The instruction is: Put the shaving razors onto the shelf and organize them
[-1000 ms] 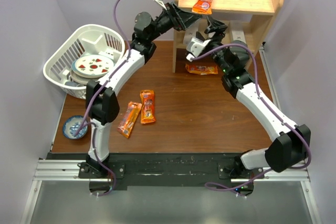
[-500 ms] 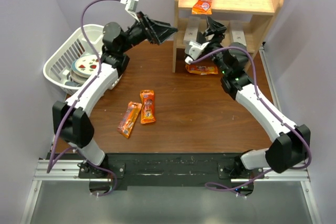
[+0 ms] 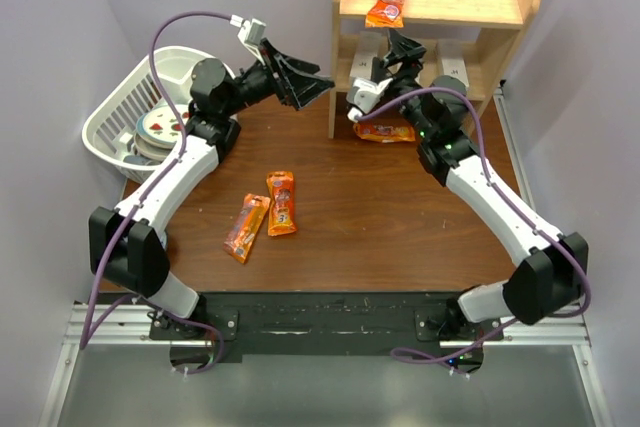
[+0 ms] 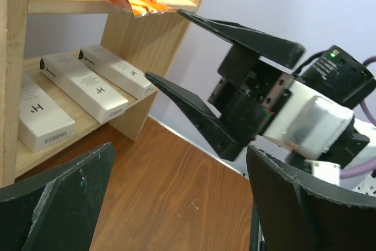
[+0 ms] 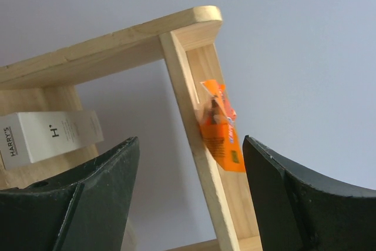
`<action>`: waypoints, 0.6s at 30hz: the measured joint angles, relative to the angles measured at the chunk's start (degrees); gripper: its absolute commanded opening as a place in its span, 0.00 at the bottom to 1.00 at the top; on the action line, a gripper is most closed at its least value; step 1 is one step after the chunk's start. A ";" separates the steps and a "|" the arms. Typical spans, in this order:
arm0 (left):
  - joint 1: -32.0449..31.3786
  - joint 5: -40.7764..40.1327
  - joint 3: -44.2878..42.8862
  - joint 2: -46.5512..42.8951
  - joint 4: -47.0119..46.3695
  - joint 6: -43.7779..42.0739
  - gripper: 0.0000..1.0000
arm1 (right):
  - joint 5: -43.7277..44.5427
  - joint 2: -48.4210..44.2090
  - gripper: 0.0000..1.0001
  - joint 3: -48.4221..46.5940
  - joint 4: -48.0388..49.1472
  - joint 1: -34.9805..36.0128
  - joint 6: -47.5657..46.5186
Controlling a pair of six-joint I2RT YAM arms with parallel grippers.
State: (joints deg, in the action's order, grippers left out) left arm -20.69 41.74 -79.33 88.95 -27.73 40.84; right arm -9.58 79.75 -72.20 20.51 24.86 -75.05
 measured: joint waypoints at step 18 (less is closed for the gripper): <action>0.44 0.04 3.13 -2.67 0.87 -1.64 1.00 | -3.67 -2.60 0.72 -2.12 -3.85 0.26 -3.28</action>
State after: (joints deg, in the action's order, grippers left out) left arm -20.25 41.78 -76.20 86.28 -26.85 39.20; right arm -13.26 77.14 -74.32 16.67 25.12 -78.32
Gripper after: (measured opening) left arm 0.997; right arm 0.716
